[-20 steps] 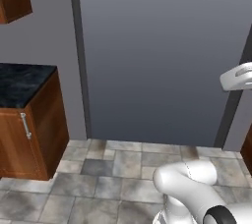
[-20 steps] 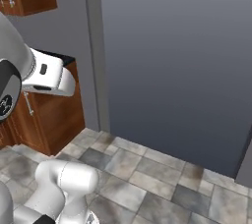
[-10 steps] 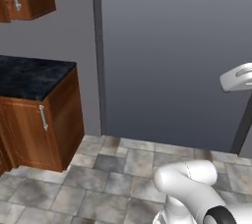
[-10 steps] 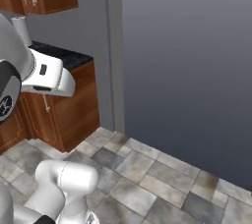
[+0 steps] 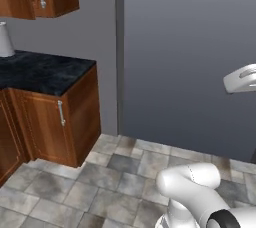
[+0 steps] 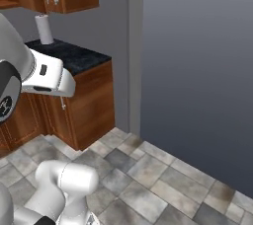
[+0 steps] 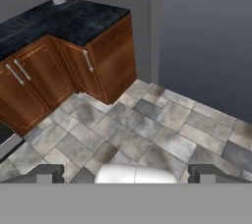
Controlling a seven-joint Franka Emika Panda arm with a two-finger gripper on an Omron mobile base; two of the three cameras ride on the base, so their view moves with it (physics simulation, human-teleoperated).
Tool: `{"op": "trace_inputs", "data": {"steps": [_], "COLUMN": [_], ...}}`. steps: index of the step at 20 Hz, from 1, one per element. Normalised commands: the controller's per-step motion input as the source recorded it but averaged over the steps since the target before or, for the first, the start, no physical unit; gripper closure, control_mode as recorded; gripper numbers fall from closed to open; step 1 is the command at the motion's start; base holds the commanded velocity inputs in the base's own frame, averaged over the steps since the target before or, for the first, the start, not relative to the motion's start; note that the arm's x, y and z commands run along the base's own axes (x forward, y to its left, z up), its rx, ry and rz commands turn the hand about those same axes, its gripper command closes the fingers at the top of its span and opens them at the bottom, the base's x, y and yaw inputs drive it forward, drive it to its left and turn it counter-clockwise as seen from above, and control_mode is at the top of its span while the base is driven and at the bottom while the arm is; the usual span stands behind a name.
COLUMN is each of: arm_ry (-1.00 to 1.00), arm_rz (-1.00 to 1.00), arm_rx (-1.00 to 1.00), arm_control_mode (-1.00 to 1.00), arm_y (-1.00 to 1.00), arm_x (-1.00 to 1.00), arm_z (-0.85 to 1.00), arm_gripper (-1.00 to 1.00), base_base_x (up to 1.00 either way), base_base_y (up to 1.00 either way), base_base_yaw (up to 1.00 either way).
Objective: Move the bowls from the cabinet to the plates on the dining table.
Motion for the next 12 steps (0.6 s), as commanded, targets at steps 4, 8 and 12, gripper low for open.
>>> {"op": "trace_inputs", "data": {"steps": [4, 8, 12], "arm_ry": [0.0, 0.0, 0.0], "arm_rz": [0.0, 0.0, 0.0], "arm_rx": [0.0, 0.0, 0.0], "arm_control_mode": [1.0, 1.0, 1.0], "arm_y": [0.0, 0.0, 0.0], "arm_x": [0.0, 0.0, 0.0], "arm_z": [0.0, 0.0, 0.0], "arm_gripper": [-1.0, -1.0, -1.0], "base_base_x": [0.01, 0.0, 0.0], "base_base_y": [0.0, 0.0, 0.0], "base_base_yaw": [0.25, 0.25, 0.25]}}
